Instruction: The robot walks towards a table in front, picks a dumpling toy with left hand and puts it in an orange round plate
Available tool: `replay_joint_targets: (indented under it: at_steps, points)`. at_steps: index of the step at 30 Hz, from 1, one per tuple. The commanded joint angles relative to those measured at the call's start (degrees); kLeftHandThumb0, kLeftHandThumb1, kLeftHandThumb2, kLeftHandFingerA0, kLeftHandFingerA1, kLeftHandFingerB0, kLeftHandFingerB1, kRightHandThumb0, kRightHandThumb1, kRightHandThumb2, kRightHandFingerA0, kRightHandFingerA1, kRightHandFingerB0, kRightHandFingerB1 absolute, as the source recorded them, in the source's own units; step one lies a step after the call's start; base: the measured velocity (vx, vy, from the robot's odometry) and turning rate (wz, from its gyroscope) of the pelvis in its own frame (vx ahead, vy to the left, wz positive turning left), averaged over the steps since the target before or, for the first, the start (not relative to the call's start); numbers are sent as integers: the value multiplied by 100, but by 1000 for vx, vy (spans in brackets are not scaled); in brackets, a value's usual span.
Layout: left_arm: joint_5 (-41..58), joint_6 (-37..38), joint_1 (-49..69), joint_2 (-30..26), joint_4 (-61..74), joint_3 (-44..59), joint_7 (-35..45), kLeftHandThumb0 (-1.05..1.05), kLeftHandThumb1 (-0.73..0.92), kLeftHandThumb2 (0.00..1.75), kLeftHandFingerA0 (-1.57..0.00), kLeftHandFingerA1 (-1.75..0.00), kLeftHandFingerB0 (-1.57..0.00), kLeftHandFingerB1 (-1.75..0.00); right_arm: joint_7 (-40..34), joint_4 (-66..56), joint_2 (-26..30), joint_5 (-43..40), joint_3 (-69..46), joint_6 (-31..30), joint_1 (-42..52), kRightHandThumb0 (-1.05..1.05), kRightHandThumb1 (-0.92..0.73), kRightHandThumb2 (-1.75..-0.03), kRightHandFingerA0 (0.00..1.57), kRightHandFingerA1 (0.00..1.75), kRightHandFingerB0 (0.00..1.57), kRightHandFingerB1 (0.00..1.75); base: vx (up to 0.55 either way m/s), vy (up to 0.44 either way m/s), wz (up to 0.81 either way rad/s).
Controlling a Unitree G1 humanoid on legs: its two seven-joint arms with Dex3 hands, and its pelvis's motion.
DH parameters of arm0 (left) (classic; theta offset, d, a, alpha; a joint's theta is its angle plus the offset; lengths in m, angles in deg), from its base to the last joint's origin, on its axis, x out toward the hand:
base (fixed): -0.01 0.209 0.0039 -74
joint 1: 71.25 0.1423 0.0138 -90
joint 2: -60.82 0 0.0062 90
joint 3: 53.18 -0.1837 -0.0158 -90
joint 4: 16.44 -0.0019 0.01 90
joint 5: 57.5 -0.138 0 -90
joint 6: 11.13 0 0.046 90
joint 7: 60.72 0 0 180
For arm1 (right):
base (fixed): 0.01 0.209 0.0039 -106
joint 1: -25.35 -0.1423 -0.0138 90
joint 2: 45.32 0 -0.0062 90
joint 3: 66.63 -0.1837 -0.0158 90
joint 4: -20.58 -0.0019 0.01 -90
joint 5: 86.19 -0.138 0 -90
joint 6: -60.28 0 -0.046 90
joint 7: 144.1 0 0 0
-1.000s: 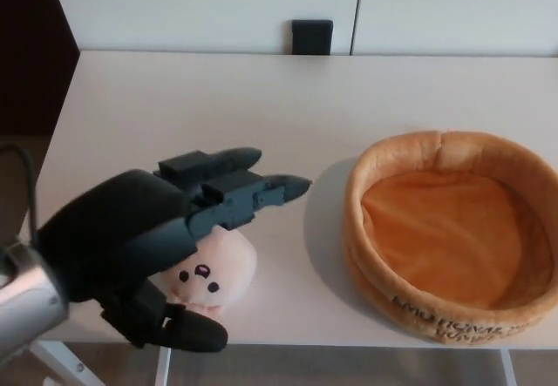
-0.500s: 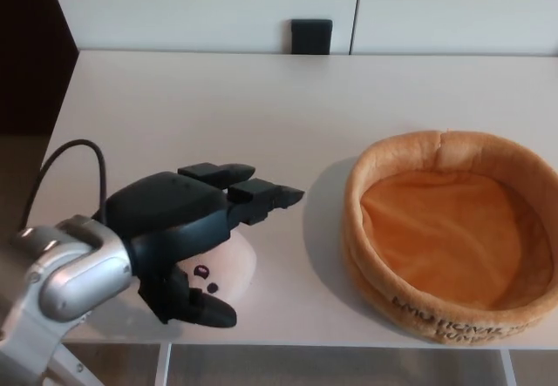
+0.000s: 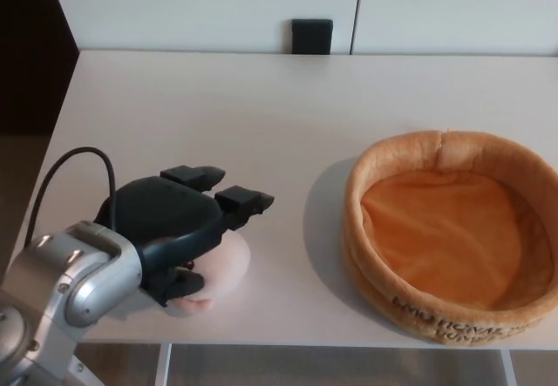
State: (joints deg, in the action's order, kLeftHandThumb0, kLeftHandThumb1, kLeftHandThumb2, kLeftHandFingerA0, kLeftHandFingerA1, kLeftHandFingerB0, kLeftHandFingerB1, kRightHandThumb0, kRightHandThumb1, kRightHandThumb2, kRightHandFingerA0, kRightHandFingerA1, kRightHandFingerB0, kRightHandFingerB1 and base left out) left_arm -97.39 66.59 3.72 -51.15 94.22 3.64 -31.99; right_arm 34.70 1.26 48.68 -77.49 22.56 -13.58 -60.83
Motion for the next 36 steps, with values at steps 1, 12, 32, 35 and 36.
replay_joint_targets:
  at_steps: [1,12,32,35,36]
  points:
    - [-1029,-613,-9,-109,105,-128,1025,-14,56,74,0,0,0,-10,116,53,43,-45,-34,-126,-61,-65,-54,-90,67,73,36,51,0,0,0]
    - [-1531,-760,48,157,82,-92,1491,-30,49,59,0,0,0,-15,179,-15,30,-88,-70,-189,-87,-59,-64,-59,71,81,42,38,0,0,0]
    - [-1403,-225,197,625,-645,146,927,-23,83,66,-69,-133,-80,-44,318,-138,77,-13,31,-294,-202,-65,-54,-92,55,69,30,51,0,0,0]
    - [-1395,-20,347,683,-734,235,501,-27,92,75,-66,-146,-75,-47,366,-101,77,-26,24,-291,-220,-63,-70,-61,63,60,39,37,0,0,0]
    - [-1352,147,440,685,-781,297,202,-27,92,75,-66,-146,-75,-47,416,-116,77,-50,10,-310,-218,-63,-70,-61,63,60,39,37,0,0,0]
